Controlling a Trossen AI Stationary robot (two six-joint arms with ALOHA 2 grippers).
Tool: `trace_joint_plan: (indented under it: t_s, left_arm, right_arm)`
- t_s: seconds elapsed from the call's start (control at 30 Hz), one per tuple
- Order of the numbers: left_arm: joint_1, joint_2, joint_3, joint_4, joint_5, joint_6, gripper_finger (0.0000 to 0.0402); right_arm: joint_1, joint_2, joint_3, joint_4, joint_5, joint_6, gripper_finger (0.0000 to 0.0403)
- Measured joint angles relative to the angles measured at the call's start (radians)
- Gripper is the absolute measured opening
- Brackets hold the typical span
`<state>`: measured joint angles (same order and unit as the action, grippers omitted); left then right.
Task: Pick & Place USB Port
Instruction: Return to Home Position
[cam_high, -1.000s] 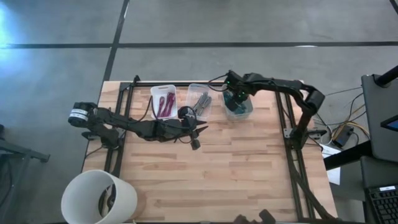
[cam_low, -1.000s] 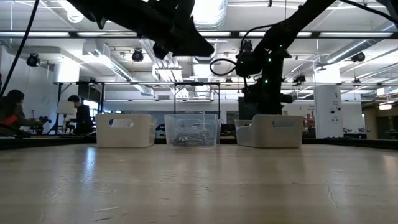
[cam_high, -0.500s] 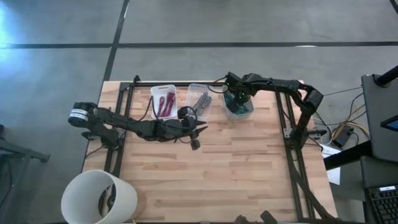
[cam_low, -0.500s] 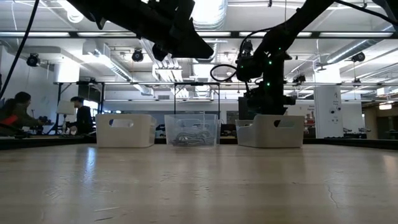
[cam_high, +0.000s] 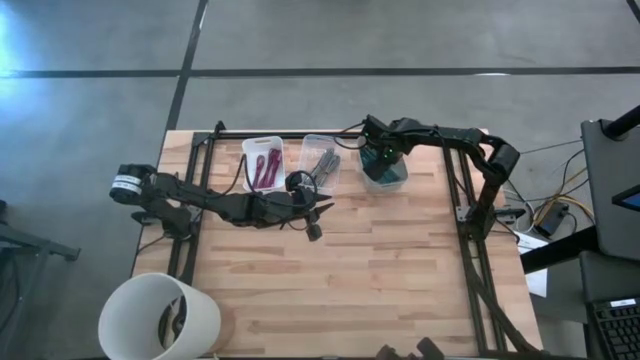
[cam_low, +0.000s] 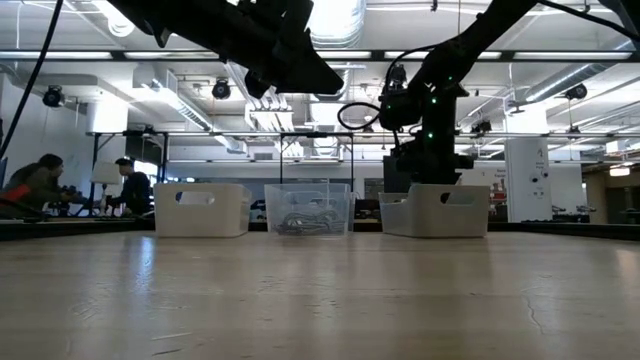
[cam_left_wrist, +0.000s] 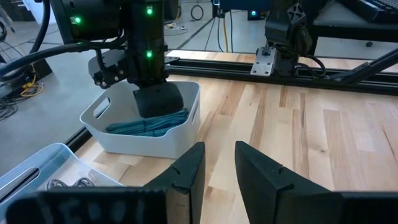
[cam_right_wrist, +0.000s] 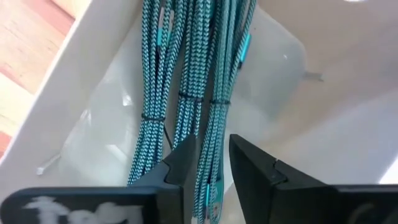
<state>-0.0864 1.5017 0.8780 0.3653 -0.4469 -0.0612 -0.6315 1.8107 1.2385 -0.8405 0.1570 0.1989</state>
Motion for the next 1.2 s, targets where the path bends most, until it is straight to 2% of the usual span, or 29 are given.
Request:
trace_joint_plan:
  t_s: [0.33,0.5,0.63,0.83,1.03,1.13,1.2]
  left_arm:
    - [0.000,0.000,0.000,0.000,0.000,0.001,0.0096]
    - [0.000,-0.002,0.000,-0.017,-0.045,0.004,0.0094]
    - [0.000,-0.026,0.000,-0.087,-0.062,0.002,0.0094]
    - [-0.018,-0.134,0.000,-0.214,-0.062,0.001,0.0090]
    - [-0.031,-0.283,-0.053,-0.292,-0.064,0.001,0.0090]
    - [-0.031,-0.365,-0.133,-0.266,-0.064,0.008,0.0087]
    - [-0.031,-0.420,-0.202,-0.198,-0.064,0.019,0.0087]
  right_arm:
    - [0.014,-0.010,-0.001,0.006,0.000,-0.030,0.0091]
    - [0.052,-0.081,-0.001,-0.001,-0.001,-0.046,0.0083]
    - [0.096,-0.188,-0.003,-0.001,-0.001,-0.046,0.0077]
    - [0.206,-0.382,-0.064,0.013,-0.001,-0.051,0.0068]
    - [0.340,-0.609,-0.254,0.112,-0.002,-0.072,0.0072]
    - [0.390,-0.725,-0.363,0.173,-0.029,-0.076,0.0075]
    - [0.407,-0.800,-0.428,0.211,-0.091,-0.081,0.0074]
